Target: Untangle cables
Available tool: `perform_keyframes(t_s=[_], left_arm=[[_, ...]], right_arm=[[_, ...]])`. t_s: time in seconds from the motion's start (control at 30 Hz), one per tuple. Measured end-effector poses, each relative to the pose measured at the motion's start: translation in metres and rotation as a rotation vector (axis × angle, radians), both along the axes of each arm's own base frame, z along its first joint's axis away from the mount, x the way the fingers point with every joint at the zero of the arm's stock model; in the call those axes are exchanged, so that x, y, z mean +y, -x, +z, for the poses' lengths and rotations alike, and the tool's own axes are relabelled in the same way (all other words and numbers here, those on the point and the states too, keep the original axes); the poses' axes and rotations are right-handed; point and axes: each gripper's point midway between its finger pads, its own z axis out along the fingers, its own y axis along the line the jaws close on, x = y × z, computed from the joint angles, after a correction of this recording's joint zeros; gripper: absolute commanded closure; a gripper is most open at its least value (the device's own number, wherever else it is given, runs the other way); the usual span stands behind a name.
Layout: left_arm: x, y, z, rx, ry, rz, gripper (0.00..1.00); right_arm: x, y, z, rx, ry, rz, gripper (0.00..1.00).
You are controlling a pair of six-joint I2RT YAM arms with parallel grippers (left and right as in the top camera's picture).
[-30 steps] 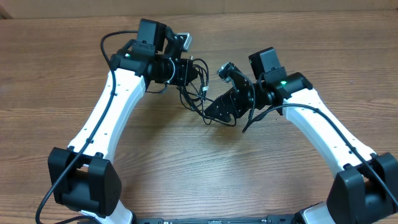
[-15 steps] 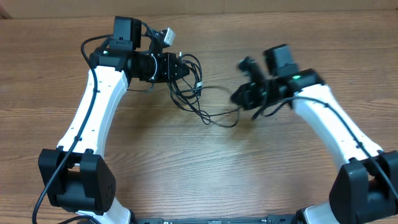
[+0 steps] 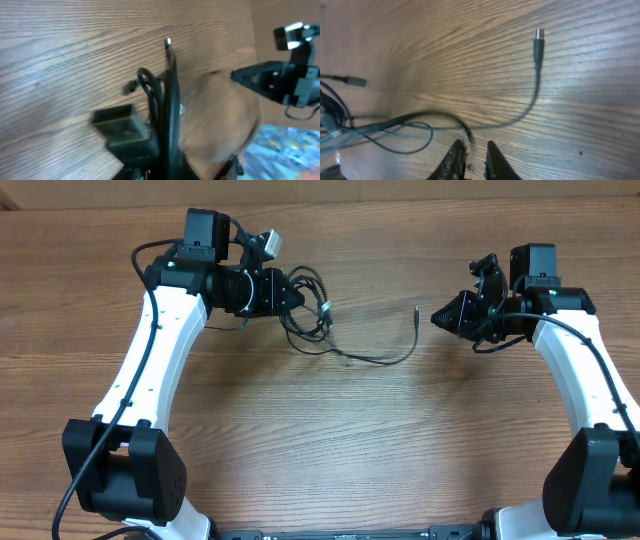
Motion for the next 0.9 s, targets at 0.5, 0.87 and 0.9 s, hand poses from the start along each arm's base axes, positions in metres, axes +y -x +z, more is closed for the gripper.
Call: perform_keyframes(t_s=[0.5,0.87,0.9], left_arm=[[-0.017,0.009,-0.053,0.025,-0.312,0.000,0.93],[0.042,-0.007,-0.156,0.260,-0.443,0.103,0.44],[0.050,-0.009,-0.157,0.270,-0.441,0.120,0.41]], right_arm=[[0.035,0.009,-0.002,0.032,0.002,0.050,0.00],[0.056,0.015,-0.006,0.027,0.055,0.107,0.00],[0.056,0.015,-0.006,0.025,0.057,0.106,0.00]])
